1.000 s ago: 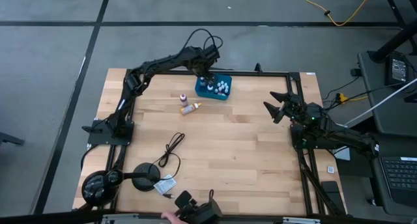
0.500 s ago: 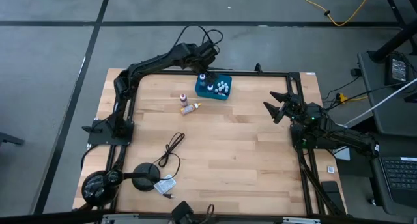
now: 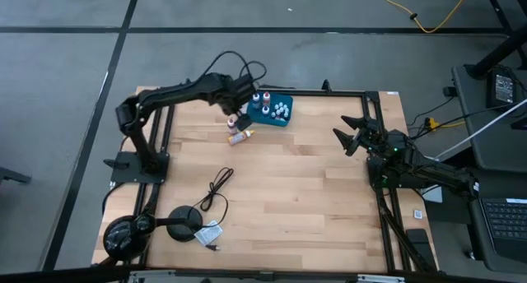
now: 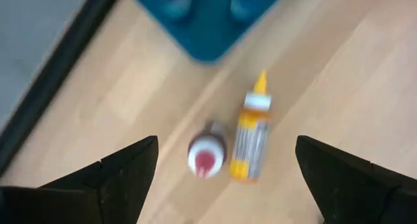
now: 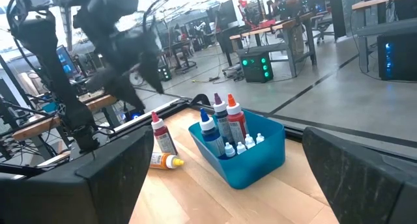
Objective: Pick & Place food coloring
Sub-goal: Put the large red food coloring bottle into the blue container
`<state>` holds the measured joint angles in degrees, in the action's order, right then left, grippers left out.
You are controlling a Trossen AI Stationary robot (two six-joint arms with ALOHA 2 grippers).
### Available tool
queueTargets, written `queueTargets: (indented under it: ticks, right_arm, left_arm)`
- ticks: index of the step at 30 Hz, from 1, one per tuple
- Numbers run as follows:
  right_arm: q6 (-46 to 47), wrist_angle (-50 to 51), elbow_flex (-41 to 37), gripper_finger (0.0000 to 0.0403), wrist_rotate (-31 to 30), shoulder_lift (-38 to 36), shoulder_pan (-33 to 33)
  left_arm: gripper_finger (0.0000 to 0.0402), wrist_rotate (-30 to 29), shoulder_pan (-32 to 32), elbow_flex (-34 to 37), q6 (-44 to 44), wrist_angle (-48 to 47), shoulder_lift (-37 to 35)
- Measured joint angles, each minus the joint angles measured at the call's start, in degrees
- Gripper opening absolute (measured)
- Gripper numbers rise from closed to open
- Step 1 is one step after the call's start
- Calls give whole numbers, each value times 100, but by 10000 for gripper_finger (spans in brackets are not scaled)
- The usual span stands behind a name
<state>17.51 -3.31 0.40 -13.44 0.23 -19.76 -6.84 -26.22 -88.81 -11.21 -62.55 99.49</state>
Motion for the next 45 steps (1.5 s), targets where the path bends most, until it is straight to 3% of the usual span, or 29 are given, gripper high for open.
queueTargets:
  ticks: [5,14,24,45]
  right_arm:
    - [0,0,0,392,-1,1,0]
    - [1,0,0,392,1,1,1]
    - [1,0,0,392,-1,0,1]
    - [1,0,0,392,0,1,-1]
  left_arm:
    - [357,1,-2,837,-6,342,-262]
    - [357,71,-84,1578,95,1096,-270]
    - [351,349,-154,1724,342,1294,-270]
    - [166,490,-164,1722,236,1245,-198]
